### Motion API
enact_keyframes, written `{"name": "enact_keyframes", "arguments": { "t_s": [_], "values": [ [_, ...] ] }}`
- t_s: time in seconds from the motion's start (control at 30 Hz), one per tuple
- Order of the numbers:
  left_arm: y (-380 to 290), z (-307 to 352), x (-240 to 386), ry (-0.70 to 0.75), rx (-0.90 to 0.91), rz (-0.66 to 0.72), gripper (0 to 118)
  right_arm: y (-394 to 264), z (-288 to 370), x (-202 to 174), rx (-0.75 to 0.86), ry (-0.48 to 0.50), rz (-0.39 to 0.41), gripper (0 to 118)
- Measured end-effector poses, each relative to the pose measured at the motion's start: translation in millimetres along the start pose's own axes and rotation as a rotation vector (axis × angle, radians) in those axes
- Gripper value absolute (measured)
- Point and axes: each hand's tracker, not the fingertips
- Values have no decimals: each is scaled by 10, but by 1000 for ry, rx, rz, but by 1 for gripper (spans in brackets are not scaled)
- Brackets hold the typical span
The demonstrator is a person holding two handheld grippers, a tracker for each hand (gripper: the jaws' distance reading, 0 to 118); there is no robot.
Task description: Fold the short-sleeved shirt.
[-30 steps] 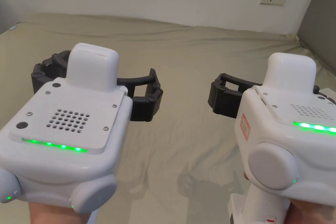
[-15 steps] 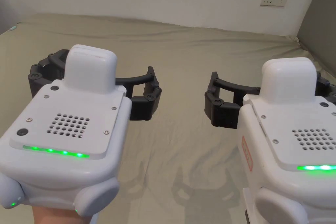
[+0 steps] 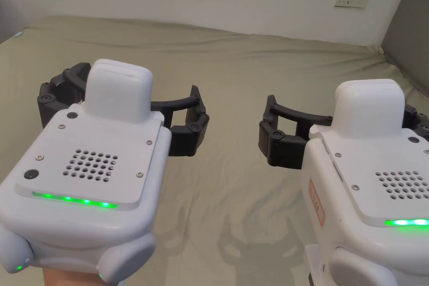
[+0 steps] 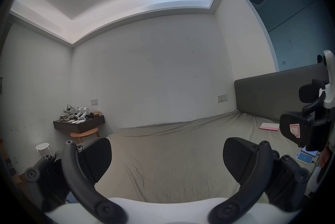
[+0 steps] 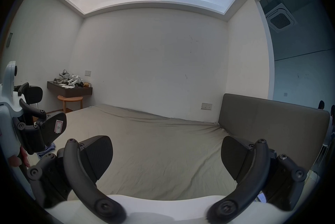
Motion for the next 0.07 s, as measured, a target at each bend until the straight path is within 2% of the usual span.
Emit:
{"name": "enact_keyframes", "arguments": {
  "t_s": [0.07],
  "values": [
    [3, 2, 5, 0, 2, -2, 118, -5, 0, -2, 1, -1, -1, 118]
  ]
}}
